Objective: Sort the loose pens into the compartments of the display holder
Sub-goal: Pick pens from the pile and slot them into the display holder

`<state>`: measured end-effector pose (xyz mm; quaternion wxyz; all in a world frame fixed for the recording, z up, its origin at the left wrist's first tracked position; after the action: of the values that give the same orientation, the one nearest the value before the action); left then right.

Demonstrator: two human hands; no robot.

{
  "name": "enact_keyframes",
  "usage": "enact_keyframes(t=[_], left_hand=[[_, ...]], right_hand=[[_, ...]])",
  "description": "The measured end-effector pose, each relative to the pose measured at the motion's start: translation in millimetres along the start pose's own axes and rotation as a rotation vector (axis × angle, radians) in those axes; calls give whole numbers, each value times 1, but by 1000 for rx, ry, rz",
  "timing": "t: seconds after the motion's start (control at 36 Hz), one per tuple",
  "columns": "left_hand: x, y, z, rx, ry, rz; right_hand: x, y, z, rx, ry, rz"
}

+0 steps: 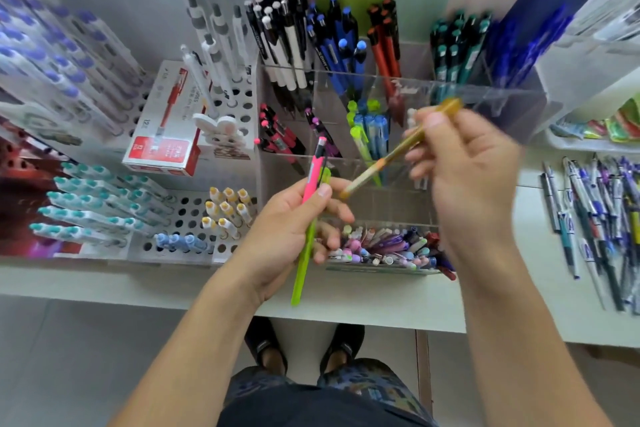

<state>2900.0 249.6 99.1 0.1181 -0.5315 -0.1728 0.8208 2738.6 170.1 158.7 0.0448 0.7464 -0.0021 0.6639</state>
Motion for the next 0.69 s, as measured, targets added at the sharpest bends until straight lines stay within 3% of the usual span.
enact_keyframes(t=[0.11,0.22,0.33,0.5,0.64,0.69], left_hand=[[3,3,1,48,-145,-68],[4,7,7,134,-305,-133],[5,7,10,130,-335,-112],[7,4,5,100,-302,-58],[8,2,3,94,-260,-29],[7,2,5,120,-235,-10]], right_hand=[[9,15,-19,-170,-175,-394],[0,16,-5,-122,-407,-530],[-19,16,7,-57,-616,-544],[-25,20,11,-143,-831,-607],[-15,6,9,-18,-671,-554],[-16,-5,13,111,-557,-386]])
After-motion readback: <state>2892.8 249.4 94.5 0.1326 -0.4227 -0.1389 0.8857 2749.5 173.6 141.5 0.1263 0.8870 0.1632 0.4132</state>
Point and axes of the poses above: each hand's wrist, its own y-axis towards the middle knuckle, its own z-axis out of the palm, x = y × z, the point moved 2 cm from there along y, towards the middle knuckle, and after that the axes turned 2 degrees about -x, right-handed, at the moved point
